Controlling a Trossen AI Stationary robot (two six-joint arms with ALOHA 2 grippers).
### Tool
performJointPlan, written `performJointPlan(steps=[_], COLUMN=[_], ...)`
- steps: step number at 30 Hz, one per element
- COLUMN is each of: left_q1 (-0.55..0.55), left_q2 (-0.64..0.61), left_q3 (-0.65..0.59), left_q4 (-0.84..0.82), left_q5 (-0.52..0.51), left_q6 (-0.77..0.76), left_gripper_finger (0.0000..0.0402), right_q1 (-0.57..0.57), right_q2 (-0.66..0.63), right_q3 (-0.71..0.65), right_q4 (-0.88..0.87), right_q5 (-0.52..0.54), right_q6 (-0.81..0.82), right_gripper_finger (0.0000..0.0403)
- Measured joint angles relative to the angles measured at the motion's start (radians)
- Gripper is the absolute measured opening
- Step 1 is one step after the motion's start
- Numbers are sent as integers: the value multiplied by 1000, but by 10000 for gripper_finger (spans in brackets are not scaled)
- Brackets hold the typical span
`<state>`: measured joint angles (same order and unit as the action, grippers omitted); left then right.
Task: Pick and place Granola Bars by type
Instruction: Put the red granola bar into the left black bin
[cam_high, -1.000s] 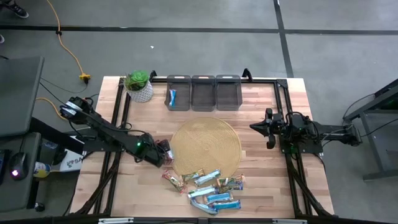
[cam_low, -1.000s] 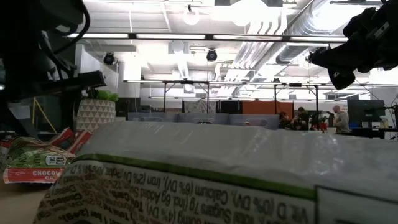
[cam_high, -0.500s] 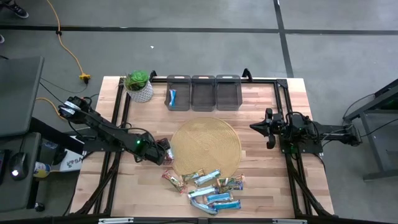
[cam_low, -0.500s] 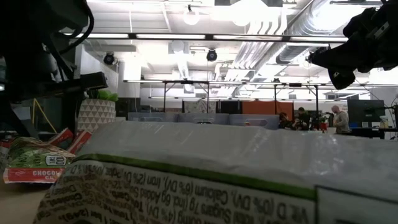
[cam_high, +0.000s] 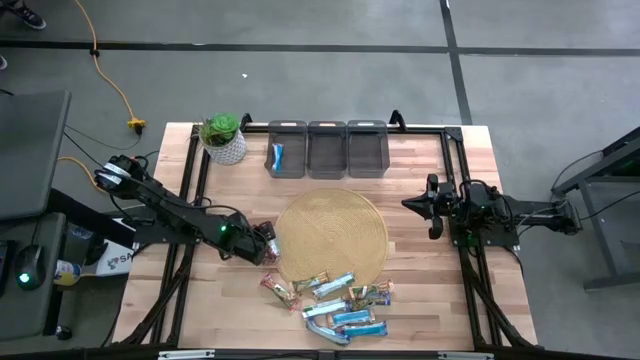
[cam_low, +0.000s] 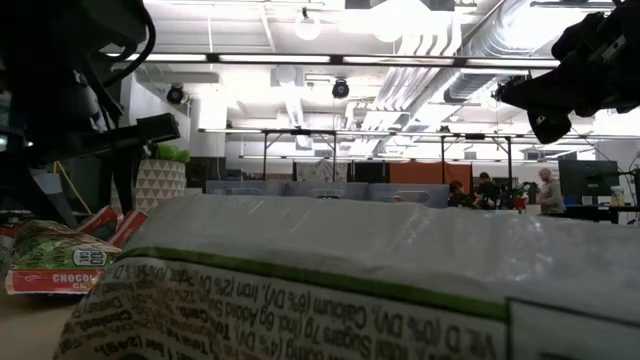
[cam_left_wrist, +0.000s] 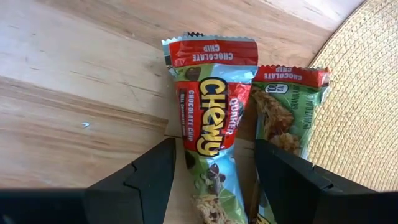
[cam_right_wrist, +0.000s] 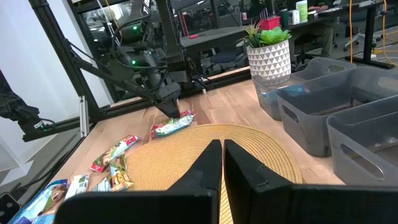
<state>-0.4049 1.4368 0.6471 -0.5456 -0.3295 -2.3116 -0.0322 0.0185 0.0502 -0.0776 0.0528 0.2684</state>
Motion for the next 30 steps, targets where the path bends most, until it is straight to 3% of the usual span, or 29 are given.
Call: performJointPlan(steps=[5,18,30], left_q1=[21,32,33], left_q2=[0,2,3], left_q3=[1,0,-2], left_q4=[-2,-15,-23], left_q5=[13,22,-20], left_q6=[18,56,56], left_gripper_finger=[206,123,114], right_q1=[0,0,0], right_q2=[0,0,0], right_q3=[0,0,0], right_q4=[0,0,0], right_q5=[0,0,0], right_q6=[0,0,0], right_gripper_finger=[0,0,0])
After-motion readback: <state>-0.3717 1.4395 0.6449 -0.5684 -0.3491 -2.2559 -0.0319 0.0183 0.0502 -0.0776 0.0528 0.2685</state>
